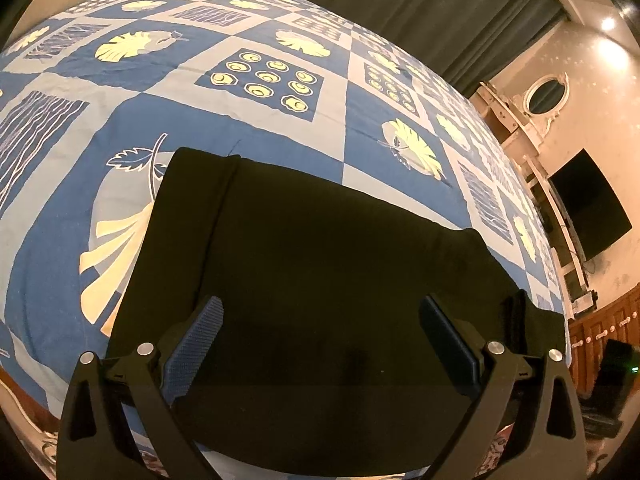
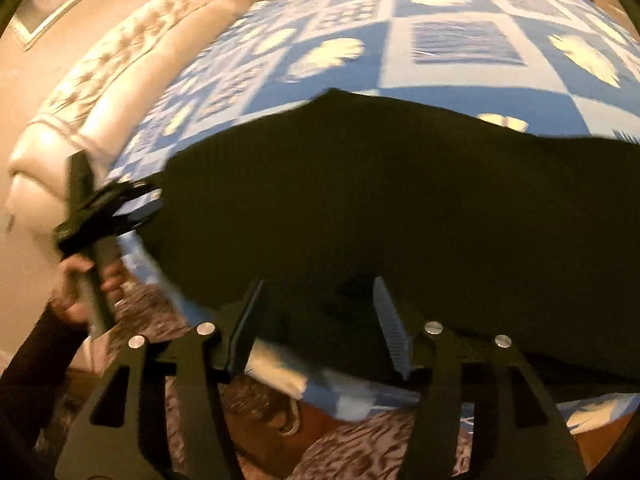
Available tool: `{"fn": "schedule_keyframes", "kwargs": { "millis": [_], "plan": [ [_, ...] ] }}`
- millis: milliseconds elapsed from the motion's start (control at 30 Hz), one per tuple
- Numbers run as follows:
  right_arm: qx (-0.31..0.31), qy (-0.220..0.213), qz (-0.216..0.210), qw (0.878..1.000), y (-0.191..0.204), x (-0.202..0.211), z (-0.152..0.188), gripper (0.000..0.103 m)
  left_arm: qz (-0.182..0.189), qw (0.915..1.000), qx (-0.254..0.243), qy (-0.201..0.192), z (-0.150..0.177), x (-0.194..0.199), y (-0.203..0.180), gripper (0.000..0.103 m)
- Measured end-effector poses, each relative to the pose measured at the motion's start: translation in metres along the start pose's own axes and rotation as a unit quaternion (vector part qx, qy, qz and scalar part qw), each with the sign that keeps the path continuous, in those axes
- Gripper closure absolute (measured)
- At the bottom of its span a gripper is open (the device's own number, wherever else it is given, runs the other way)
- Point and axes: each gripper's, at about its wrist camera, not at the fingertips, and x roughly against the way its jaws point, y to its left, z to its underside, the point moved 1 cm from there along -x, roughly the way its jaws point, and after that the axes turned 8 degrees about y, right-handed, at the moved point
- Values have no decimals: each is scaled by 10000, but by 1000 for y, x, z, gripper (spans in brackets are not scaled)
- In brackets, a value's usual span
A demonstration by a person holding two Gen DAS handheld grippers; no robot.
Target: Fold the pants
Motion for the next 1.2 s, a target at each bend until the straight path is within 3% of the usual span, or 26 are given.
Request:
{"fn": "schedule_keyframes", "kwargs": {
  "millis": [67,167,267,367,500,567,600,667,800,867,967,1067,1200],
  "plan": [
    [90,-112,-338,9993,1,19,-1,48,10,10000,-10,3,0,0,0,6],
    [8,-615,-426,9972,-21,65,-6,42,63,10000,46,-5,0,1,2,6],
    [-616,-1255,-238,9899,-82,116,-12,36,90,9999,83,-4,0,0,4,6],
    [-1728,-1688,-27,9704,-171,149,-10,36,93,9999,93,-7,-1,0,4,6],
    [-2916,-1578,-255,9431,-262,143,-4,36,34,10000,59,-17,0,-1,3,6],
    [-3154,-1408,-691,9359,-282,127,-5,37,-14,10000,11,-26,2,-2,2,6],
    [-3229,-1284,-907,9333,-288,117,-6,39,-26,10000,-1,-32,2,-2,2,6],
    [-3219,-1026,-1049,9353,-291,98,-9,70,-43,10000,-20,-38,3,-2,2,6],
    [-3387,-920,-902,9320,-295,84,-8,72,-34,10000,-44,-34,3,-3,2,6],
    [-3388,-981,-919,9312,-294,90,-6,67,-24,10000,-46,-31,3,-3,2,6],
    [-3262,-936,-1152,9336,-285,99,4,41,1,10000,-16,-27,3,-3,3,6],
    [-3042,-711,-1300,9410,-273,107,26,37,21,10000,2,-26,3,-3,3,6],
    [-3007,-368,-1534,9406,-264,106,63,31,17,10000,4,-28,3,-3,3,6]
  ]
}}
